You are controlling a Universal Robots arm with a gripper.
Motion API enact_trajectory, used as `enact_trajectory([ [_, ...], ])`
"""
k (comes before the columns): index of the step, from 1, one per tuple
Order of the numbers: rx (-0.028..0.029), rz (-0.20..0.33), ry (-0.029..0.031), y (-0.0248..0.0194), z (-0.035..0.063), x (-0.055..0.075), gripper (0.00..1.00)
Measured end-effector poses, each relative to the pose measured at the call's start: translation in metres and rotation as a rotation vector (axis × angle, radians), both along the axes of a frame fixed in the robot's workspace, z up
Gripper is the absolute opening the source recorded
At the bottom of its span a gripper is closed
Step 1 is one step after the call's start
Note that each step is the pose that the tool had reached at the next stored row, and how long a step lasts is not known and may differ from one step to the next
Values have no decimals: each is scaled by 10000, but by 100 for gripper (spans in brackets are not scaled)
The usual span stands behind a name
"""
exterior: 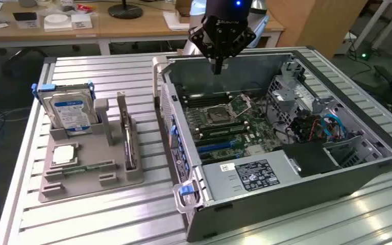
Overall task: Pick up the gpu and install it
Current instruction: 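Reach for the gpu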
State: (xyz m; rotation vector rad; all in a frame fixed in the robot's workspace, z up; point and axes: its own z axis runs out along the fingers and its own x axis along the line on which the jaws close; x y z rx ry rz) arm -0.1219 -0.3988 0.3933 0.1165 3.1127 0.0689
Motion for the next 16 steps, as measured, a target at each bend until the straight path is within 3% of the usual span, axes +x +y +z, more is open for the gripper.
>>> enact_trajectory([
  [16,0,0,-1,-1,0,-79,10],
])
